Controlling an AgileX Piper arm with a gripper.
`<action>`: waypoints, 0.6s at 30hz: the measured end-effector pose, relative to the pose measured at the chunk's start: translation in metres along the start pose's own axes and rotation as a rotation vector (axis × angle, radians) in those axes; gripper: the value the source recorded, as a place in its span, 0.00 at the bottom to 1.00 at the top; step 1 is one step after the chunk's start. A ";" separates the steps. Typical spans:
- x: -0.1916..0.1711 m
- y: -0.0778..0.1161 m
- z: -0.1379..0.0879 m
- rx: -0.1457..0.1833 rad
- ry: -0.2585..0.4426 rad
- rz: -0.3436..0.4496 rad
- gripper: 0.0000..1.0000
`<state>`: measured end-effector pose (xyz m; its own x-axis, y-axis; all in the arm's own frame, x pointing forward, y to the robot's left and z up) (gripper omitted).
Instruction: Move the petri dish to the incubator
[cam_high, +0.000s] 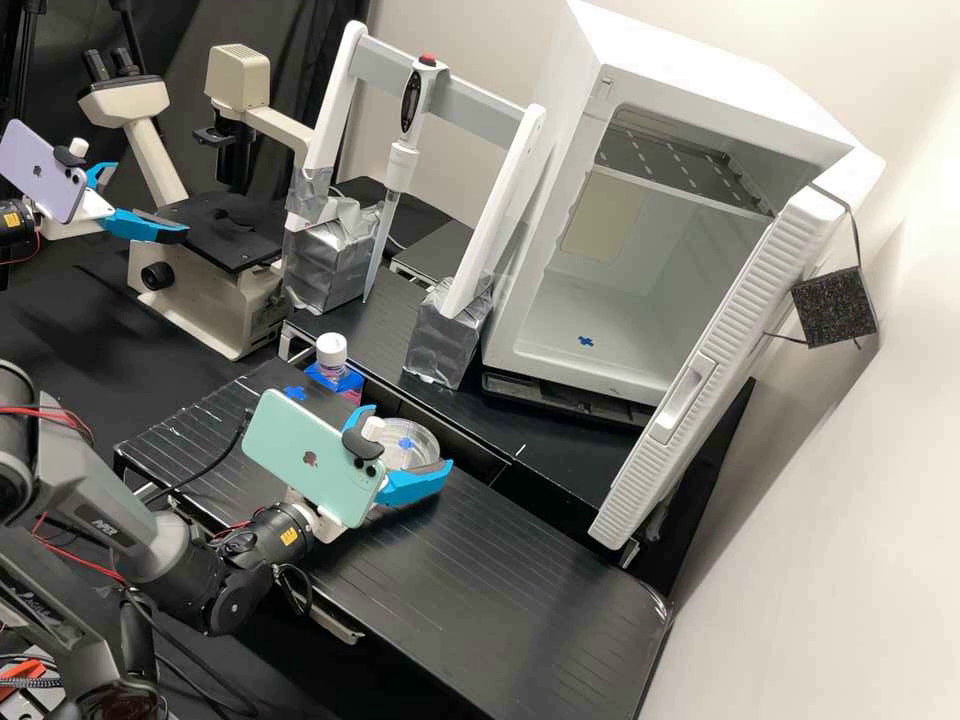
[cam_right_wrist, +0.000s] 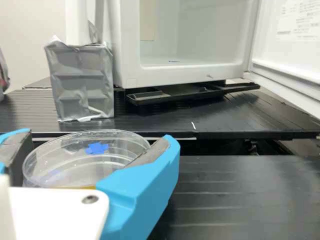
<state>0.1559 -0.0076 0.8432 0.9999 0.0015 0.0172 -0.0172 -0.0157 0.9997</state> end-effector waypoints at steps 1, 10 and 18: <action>0.000 0.000 0.000 -0.001 0.001 -0.001 0.00; 0.001 -0.002 0.002 0.011 -0.008 -0.014 0.00; 0.000 -0.002 0.004 0.012 -0.010 -0.031 1.00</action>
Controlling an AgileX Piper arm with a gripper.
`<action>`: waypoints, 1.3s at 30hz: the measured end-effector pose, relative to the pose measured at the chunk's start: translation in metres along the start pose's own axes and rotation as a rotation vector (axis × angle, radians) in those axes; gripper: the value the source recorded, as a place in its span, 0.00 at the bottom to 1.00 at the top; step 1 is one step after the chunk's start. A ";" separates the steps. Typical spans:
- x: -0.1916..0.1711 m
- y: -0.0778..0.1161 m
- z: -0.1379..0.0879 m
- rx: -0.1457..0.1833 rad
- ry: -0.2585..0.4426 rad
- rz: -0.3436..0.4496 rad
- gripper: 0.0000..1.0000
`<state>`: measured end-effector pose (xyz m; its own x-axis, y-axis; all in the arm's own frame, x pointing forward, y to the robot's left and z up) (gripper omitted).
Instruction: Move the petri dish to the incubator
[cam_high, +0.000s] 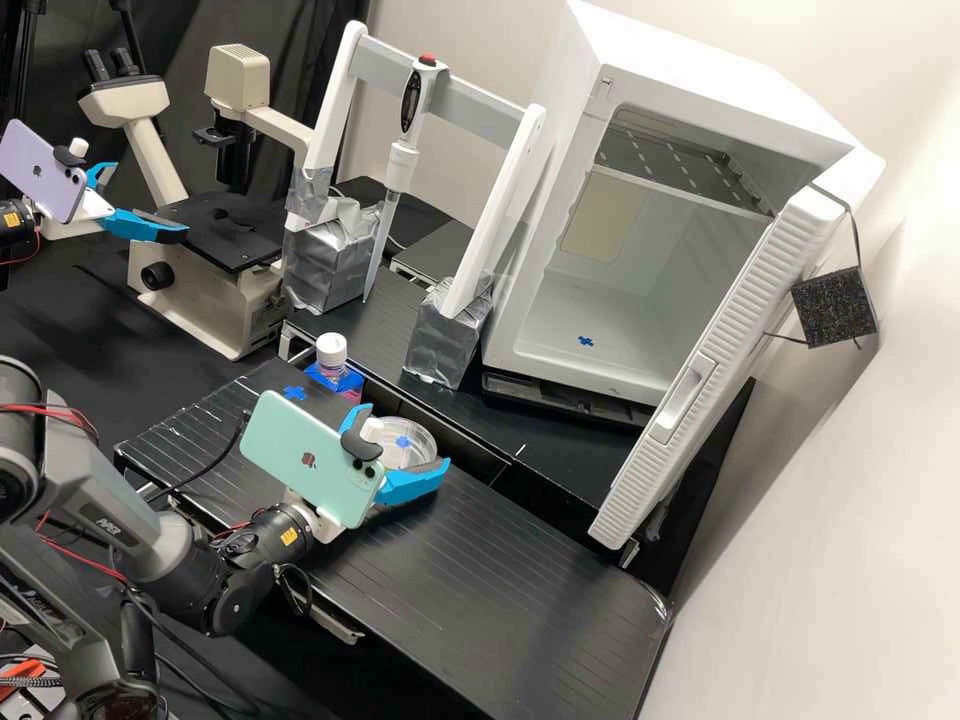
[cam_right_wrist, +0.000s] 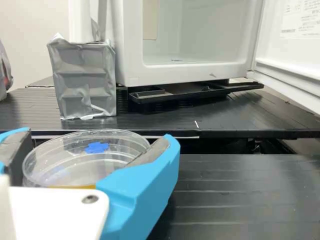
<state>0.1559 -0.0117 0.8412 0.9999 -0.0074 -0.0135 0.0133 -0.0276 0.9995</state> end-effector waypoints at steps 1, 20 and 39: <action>-0.001 0.000 0.001 -0.003 -0.004 -0.001 1.00; -0.011 0.004 0.003 -0.005 -0.016 -0.036 1.00; -0.010 0.002 0.014 0.023 -0.048 -0.062 0.00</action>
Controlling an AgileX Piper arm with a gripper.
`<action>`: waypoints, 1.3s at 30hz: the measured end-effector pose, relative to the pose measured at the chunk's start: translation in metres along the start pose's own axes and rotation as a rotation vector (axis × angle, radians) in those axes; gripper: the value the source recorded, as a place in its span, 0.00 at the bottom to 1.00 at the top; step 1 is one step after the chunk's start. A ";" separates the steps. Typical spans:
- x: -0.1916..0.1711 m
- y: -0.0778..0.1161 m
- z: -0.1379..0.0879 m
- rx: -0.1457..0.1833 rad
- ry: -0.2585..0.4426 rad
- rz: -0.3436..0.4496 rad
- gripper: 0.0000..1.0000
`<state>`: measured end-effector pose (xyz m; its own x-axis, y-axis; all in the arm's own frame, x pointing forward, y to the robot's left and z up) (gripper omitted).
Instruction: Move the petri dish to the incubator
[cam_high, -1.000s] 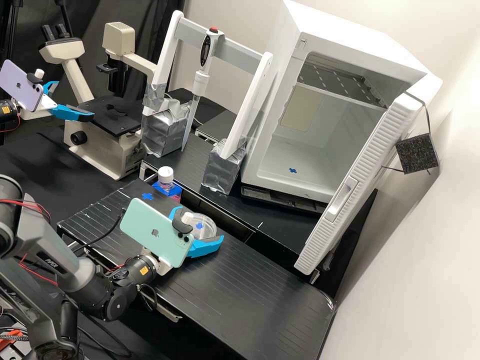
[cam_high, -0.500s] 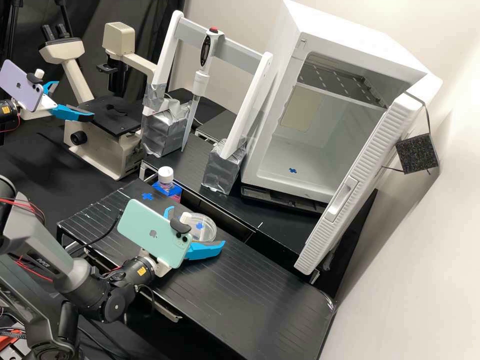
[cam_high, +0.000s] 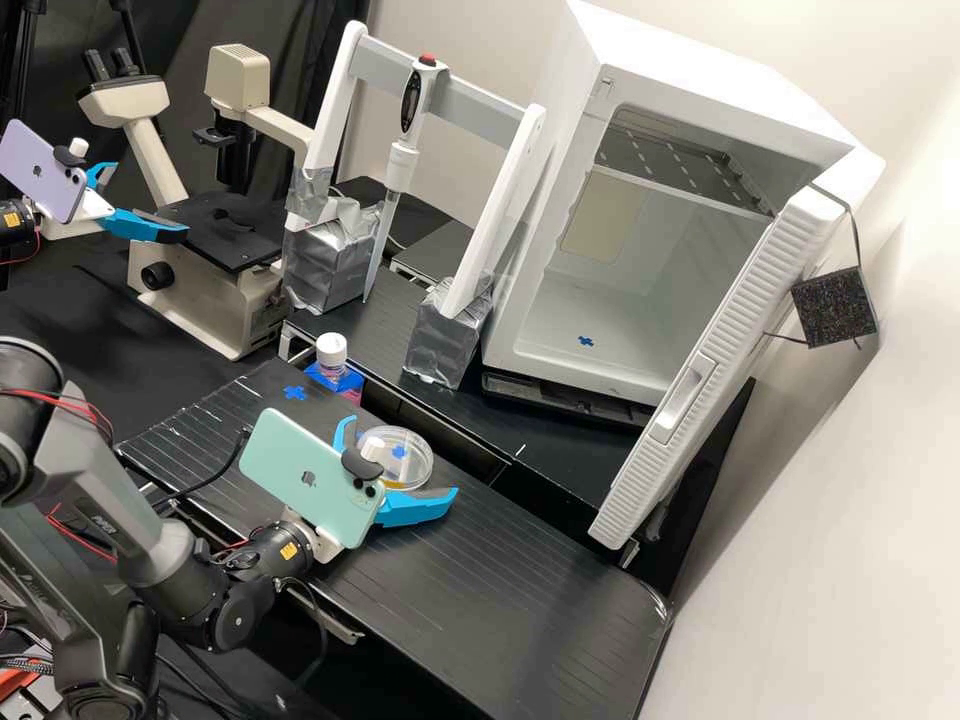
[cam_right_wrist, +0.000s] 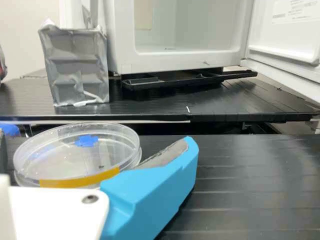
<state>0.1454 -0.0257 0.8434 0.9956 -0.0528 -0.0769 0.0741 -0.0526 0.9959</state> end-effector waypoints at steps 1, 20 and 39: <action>0.000 0.000 0.000 0.006 0.008 0.000 0.00; 0.003 0.000 0.004 0.005 -0.001 0.011 0.00; 0.004 0.000 0.001 0.002 0.011 0.012 0.00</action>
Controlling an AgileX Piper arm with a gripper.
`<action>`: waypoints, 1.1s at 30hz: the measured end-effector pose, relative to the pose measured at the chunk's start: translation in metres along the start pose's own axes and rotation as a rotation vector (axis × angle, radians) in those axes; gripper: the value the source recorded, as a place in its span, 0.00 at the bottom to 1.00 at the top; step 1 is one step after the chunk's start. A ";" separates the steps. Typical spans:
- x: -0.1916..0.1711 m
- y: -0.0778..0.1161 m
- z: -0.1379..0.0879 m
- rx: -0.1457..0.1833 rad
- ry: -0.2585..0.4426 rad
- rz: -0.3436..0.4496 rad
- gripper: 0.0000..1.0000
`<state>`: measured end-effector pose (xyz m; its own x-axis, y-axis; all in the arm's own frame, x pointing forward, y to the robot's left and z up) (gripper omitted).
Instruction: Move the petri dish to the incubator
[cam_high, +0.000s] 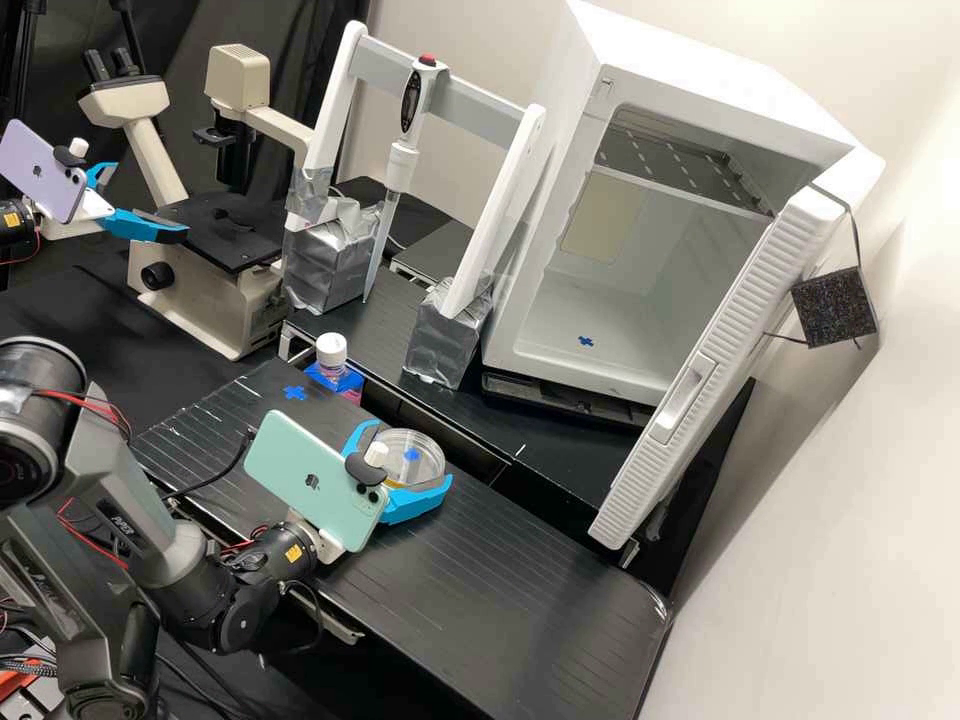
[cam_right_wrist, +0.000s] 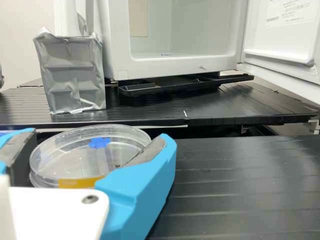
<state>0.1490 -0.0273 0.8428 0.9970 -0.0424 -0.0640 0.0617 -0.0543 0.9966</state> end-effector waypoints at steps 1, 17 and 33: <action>0.000 0.000 0.000 0.001 0.001 0.001 0.00; 0.005 0.009 0.000 0.092 0.014 0.015 0.00; -0.002 0.025 0.004 0.050 -0.010 0.100 0.00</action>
<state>0.1480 -0.0325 0.8680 0.9976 -0.0600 0.0349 -0.0407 -0.0988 0.9943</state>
